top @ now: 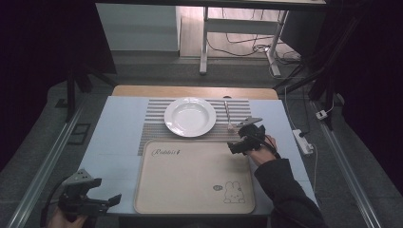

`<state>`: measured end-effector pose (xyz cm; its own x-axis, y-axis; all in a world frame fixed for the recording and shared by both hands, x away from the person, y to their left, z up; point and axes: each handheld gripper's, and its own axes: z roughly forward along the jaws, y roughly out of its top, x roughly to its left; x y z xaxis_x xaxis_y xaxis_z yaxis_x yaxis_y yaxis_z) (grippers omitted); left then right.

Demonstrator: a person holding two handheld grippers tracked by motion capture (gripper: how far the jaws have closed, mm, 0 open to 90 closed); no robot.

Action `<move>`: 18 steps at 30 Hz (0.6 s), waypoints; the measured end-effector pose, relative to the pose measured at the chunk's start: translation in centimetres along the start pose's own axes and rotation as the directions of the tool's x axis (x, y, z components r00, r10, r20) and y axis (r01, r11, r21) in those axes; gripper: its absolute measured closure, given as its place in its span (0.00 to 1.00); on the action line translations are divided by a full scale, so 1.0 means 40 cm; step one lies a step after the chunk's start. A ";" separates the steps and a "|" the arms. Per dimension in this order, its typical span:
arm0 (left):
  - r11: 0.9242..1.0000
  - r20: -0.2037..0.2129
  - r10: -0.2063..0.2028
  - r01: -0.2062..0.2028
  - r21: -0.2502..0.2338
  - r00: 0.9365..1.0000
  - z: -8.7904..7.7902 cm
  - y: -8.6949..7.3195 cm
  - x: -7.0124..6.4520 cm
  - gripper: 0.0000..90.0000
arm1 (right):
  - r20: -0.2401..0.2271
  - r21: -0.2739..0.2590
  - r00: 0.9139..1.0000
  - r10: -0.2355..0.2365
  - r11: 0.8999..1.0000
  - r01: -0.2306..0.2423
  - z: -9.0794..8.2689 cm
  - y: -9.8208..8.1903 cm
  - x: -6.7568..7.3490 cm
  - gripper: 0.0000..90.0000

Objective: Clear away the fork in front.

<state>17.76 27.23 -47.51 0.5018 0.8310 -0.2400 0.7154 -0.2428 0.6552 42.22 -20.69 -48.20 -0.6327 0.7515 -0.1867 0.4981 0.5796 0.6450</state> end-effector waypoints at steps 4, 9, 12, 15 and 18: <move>1.000 0.001 0.001 -0.001 0.002 1.000 0.001 0.000 0.000 0.02 | 0.036 0.009 0.999 0.006 1.000 -0.007 0.021 0.011 -0.014 0.00; 1.000 0.001 0.000 0.000 0.002 1.000 0.000 0.000 0.000 0.02 | 0.070 0.019 0.997 0.014 1.000 -0.015 0.051 0.025 -0.032 0.00; 1.000 0.001 0.000 0.000 0.003 1.000 0.001 0.000 0.000 0.02 | 0.091 0.046 0.996 -0.010 0.999 0.006 0.076 0.032 -0.035 0.00; 1.000 0.001 0.000 0.000 0.004 1.000 0.001 0.000 0.000 0.02 | 0.104 0.070 0.994 -0.024 0.997 0.017 0.100 0.038 -0.036 0.00; 1.000 0.002 0.001 -0.001 0.004 1.000 0.001 0.000 0.000 0.02 | 0.105 0.074 0.994 -0.032 0.997 0.024 0.117 0.044 -0.036 0.00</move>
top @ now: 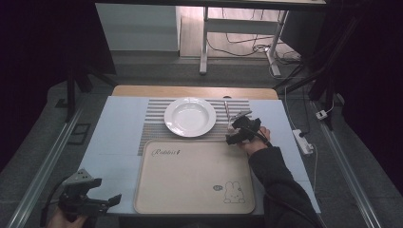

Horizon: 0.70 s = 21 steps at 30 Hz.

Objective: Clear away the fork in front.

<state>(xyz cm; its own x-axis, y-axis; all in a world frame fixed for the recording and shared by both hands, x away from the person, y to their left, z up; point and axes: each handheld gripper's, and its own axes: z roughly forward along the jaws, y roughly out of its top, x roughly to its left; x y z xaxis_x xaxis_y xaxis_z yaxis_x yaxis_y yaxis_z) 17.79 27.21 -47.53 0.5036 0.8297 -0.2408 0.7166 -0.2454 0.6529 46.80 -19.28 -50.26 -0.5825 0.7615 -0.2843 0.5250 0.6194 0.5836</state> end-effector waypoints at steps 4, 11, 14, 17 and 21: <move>1.000 0.000 0.001 -0.001 0.002 1.000 0.000 0.000 0.000 0.02 | 0.020 0.012 1.000 -0.024 1.000 0.023 0.013 0.008 0.001 0.03; 1.000 0.000 0.003 -0.003 0.004 1.000 0.001 0.001 -0.001 0.02 | 0.041 0.008 0.996 -0.076 0.997 0.076 0.022 0.012 0.005 0.27; 1.000 0.001 0.005 -0.005 0.005 1.000 0.001 0.001 -0.001 0.02 | 0.021 0.013 0.995 -0.094 0.996 0.094 0.026 0.013 0.011 0.37; 1.000 0.000 0.007 -0.007 0.006 1.000 0.002 0.001 -0.002 0.02 | 0.015 0.014 0.993 -0.119 0.993 0.119 0.028 0.015 0.018 0.47; 1.000 0.000 0.010 -0.010 0.008 1.000 0.002 0.001 -0.003 0.02 | 0.009 0.023 0.990 -0.142 0.990 0.142 0.028 0.019 0.025 0.60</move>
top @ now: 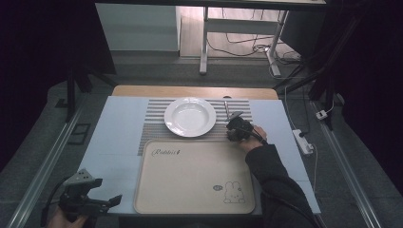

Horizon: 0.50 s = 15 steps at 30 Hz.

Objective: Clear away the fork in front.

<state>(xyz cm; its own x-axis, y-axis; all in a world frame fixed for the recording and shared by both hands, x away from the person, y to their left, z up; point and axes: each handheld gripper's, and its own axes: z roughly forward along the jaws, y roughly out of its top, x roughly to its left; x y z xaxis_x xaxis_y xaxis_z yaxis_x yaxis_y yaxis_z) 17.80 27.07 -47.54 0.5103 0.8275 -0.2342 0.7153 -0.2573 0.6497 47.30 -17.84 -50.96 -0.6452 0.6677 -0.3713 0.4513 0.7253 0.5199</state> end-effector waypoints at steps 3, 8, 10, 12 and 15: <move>1.000 0.001 0.003 -0.003 0.002 1.000 0.000 0.000 0.000 0.02 | -0.005 0.006 1.000 0.008 1.000 -0.007 0.001 0.001 0.000 0.66; 1.000 -0.001 0.009 -0.009 0.008 1.000 0.001 0.001 -0.002 0.02 | -0.027 0.014 1.000 0.010 1.000 -0.010 0.000 0.003 0.002 0.76; 1.000 -0.002 0.010 -0.010 0.009 1.000 0.001 0.001 -0.003 0.02 | -0.012 0.023 1.000 0.001 1.000 -0.001 0.000 0.004 0.005 0.78; 1.000 -0.002 0.012 -0.012 0.009 1.000 0.002 0.001 -0.003 0.02 | 0.001 0.026 1.000 -0.008 1.000 0.008 -0.003 0.005 0.007 0.81; 1.000 -0.002 0.013 -0.013 0.010 1.000 0.002 0.001 -0.004 0.02 | 0.022 0.029 1.000 -0.010 1.000 0.009 -0.008 0.005 0.005 0.88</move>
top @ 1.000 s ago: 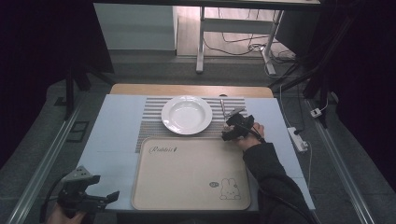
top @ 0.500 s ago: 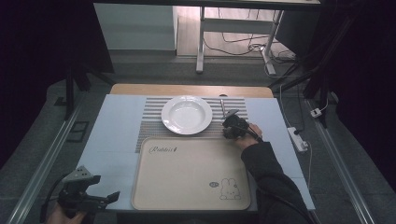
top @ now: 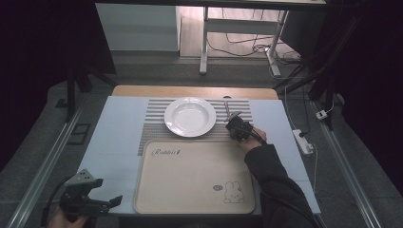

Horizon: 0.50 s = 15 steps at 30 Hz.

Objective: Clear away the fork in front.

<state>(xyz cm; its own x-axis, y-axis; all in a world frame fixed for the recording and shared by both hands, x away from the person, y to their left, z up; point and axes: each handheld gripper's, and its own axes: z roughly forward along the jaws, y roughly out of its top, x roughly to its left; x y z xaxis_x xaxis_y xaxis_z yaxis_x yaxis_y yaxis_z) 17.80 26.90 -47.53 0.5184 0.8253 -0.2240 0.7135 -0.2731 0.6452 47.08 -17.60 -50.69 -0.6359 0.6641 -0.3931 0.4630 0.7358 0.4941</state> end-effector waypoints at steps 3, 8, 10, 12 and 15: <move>1.000 -0.003 0.004 -0.004 0.003 1.000 0.001 0.000 -0.001 0.02 | 0.010 -0.004 1.000 0.008 1.000 -0.008 -0.005 -0.003 -0.008 0.99; 1.000 -0.004 0.003 -0.003 0.002 1.000 0.000 0.000 -0.001 0.02 | -0.024 0.001 0.998 0.057 0.998 -0.057 -0.005 -0.007 -0.025 1.00; 1.000 -0.004 0.002 -0.002 0.000 1.000 0.000 0.000 -0.001 0.02 | -0.041 -0.004 0.996 0.077 0.997 -0.078 -0.010 -0.008 -0.032 1.00; 1.000 -0.002 -0.006 0.006 -0.011 1.000 -0.003 -0.001 0.001 0.01 | -0.056 -0.017 0.994 0.098 0.995 -0.099 -0.016 -0.009 -0.038 1.00; 1.000 0.008 -0.015 0.015 -0.023 1.000 -0.006 -0.003 0.005 0.00 | -0.075 -0.024 0.990 0.123 0.992 -0.125 -0.026 -0.010 -0.047 1.00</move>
<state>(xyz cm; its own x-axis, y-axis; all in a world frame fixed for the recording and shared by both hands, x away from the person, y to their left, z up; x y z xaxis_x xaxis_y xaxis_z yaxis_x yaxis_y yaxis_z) 17.72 27.20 -47.48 0.5115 0.8255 -0.2389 0.7100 -0.2494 0.6585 47.44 -19.25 -49.34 -0.6189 0.7376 -0.2701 0.5240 0.6438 0.5576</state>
